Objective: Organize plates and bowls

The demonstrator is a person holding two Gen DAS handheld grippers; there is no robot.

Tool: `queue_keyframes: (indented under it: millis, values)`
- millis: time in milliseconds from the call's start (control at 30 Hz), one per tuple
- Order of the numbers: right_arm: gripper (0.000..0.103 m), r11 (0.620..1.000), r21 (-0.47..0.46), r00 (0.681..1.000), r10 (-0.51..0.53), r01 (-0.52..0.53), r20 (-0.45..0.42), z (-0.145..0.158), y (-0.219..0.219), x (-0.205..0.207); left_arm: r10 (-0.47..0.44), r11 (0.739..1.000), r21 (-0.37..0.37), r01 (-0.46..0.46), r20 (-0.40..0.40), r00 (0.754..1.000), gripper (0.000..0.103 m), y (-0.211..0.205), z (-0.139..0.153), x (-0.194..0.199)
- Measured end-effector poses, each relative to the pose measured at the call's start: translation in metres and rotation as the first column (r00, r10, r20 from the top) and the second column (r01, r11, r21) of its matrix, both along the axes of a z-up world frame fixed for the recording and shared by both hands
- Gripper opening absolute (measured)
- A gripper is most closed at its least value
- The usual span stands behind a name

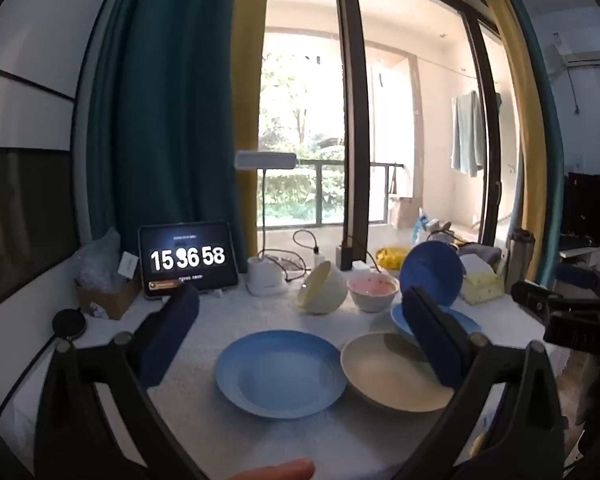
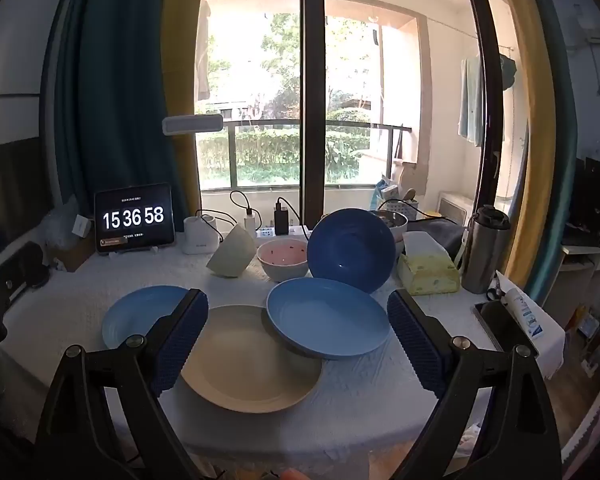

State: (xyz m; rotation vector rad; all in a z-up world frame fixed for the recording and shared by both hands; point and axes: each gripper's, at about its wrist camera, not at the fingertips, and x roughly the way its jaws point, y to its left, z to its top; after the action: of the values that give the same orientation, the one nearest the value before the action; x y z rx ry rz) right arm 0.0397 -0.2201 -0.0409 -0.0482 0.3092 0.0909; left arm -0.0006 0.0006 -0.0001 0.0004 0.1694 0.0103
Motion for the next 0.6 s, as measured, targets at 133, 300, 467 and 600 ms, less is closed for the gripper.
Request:
queue_keyframes:
  millis: [133,300,467,600]
  values:
    - [0.094,1.000,-0.003,1.000,0.000,0.000,-0.013,0.000,0.002,0.001,0.027,1.000,-0.015,-0.026,0.020,0.999,0.102,-0.002,-0.002,-0.006]
    - [0.094,1.000,0.003,1.000,-0.001,0.001,-0.023,-0.001,0.000,0.003,0.032,0.999,-0.029,-0.033,-0.046,0.998,0.102,-0.013,-0.008,-0.001]
    - [0.094,1.000,-0.004,1.000,-0.001,0.001,-0.021,-0.002,0.005,0.005,0.019,0.998,-0.057,-0.023,-0.061,0.998,0.102,0.004,-0.009,0.002]
    - [0.094,1.000,-0.011,1.000,0.007,-0.008,-0.026,-0.005,0.003,0.004,0.017,0.999,-0.050,-0.020,-0.064,0.998,0.102,0.002,-0.012,0.001]
